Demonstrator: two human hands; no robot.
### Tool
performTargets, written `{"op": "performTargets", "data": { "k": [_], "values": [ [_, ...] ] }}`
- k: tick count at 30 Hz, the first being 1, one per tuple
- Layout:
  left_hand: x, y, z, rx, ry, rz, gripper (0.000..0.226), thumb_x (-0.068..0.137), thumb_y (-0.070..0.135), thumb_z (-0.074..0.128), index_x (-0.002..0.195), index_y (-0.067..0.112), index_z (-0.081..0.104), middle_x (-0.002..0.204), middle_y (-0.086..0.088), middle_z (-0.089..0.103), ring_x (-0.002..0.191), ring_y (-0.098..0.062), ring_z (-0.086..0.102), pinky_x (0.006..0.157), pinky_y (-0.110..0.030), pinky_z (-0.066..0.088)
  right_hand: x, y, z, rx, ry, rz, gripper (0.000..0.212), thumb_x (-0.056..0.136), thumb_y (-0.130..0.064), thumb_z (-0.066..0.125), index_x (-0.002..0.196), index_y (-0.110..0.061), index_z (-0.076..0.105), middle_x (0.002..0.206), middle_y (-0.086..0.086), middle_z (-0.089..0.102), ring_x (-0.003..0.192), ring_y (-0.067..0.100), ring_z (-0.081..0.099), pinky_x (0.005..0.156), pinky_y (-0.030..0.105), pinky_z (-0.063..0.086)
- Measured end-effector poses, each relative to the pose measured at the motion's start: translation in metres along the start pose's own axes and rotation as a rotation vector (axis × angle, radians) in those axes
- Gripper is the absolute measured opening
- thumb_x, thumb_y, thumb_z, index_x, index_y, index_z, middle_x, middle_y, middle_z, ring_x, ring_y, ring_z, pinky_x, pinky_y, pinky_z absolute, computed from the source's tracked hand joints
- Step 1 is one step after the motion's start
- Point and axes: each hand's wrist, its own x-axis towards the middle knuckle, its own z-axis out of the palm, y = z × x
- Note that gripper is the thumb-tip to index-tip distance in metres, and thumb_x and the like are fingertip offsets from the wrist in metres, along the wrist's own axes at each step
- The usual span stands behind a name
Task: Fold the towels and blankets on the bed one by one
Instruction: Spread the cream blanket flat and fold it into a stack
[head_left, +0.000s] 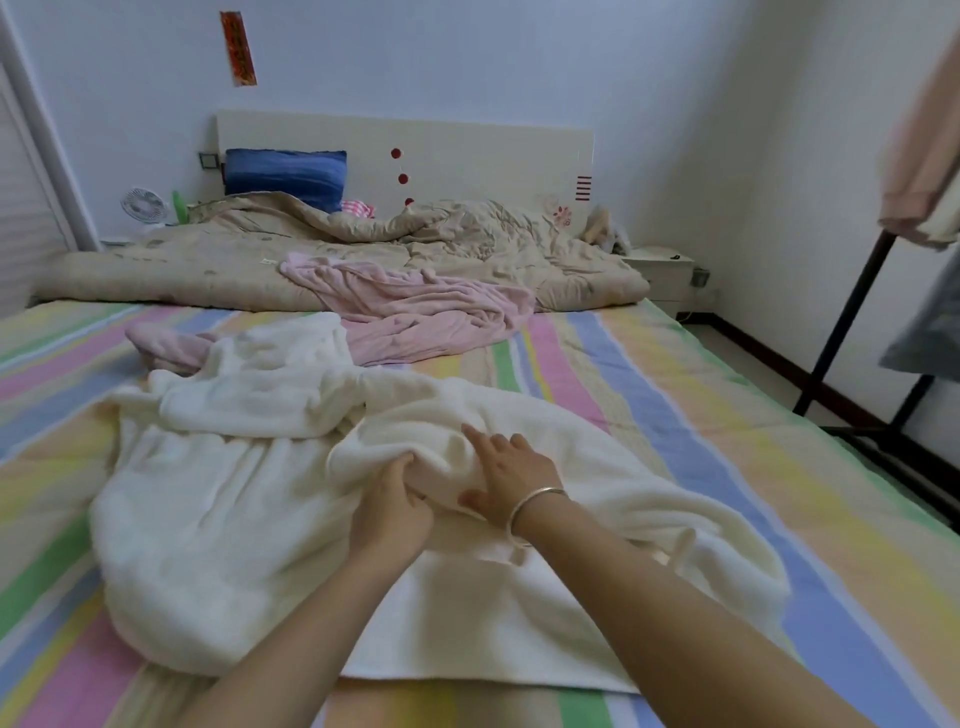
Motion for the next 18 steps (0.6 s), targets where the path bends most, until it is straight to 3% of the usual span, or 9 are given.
{"op": "performTargets", "data": {
  "k": [2, 4, 10, 12, 15, 18],
  "values": [
    [-0.006, -0.005, -0.001, -0.003, 0.02, -0.009, 0.05, 0.09, 0.009, 0.046, 0.137, 0.025, 0.046, 0.129, 0.0, 0.058, 0.111, -0.024, 0.058, 0.094, -0.039, 0.049, 0.003, 0.007, 0.004, -0.038, 0.027, 0.006, 0.047, 0.093, -0.041, 0.053, 0.135, -0.023, 0.041, 0.127, 0.004, 0.049, 0.113, 0.03, 0.052, 0.079, 0.036, 0.043],
    [-0.013, -0.006, 0.002, -0.009, 0.015, 0.026, 0.05, 0.09, 0.009, 0.046, 0.136, 0.026, 0.048, 0.131, 0.002, 0.057, 0.115, -0.022, 0.057, 0.095, -0.039, 0.049, 0.0, 0.019, 0.003, -0.073, 0.024, -0.024, 0.031, 0.096, -0.036, 0.048, 0.123, -0.021, 0.048, 0.118, 0.005, 0.056, 0.103, 0.032, 0.058, 0.071, 0.033, 0.037],
    [-0.026, 0.036, 0.041, -0.029, -0.119, 0.244, 0.059, 0.087, 0.007, 0.046, 0.143, 0.026, 0.042, 0.147, 0.008, 0.044, 0.131, -0.014, 0.045, 0.105, -0.035, 0.042, -0.036, 0.084, -0.023, -0.34, 0.073, 0.001, 0.03, 0.097, -0.016, 0.04, 0.127, -0.018, 0.044, 0.11, 0.009, 0.062, 0.097, 0.032, 0.062, 0.065, 0.034, 0.033],
    [-0.039, 0.053, 0.052, -0.006, -0.213, 0.331, 0.058, 0.089, 0.01, 0.047, 0.145, 0.027, 0.04, 0.15, 0.01, 0.039, 0.134, -0.011, 0.04, 0.109, -0.03, 0.037, -0.047, 0.116, -0.036, -0.42, 0.069, 0.108, 0.033, 0.097, -0.013, 0.037, 0.13, -0.017, 0.043, 0.111, 0.009, 0.064, 0.1, 0.03, 0.063, 0.066, 0.033, 0.036],
    [-0.055, 0.064, 0.058, 0.101, -0.311, 0.479, 0.047, 0.093, 0.018, 0.049, 0.139, 0.03, 0.046, 0.149, 0.021, 0.029, 0.135, -0.002, 0.031, 0.108, -0.021, 0.029, -0.071, 0.178, -0.06, -0.471, 0.017, 0.459, 0.033, 0.098, -0.019, 0.039, 0.128, -0.016, 0.052, 0.118, 0.007, 0.064, 0.107, 0.028, 0.062, 0.08, 0.034, 0.048],
    [-0.058, 0.057, 0.052, 0.116, -0.333, 0.435, 0.031, 0.093, 0.02, 0.049, 0.119, 0.032, 0.059, 0.145, 0.013, 0.043, 0.128, -0.008, 0.046, 0.103, -0.027, 0.039, -0.109, 0.233, -0.059, -0.505, -0.079, 0.749, 0.033, 0.094, -0.015, 0.043, 0.119, -0.017, 0.065, 0.116, 0.003, 0.065, 0.108, 0.023, 0.061, 0.088, 0.031, 0.05]
  ]
}}
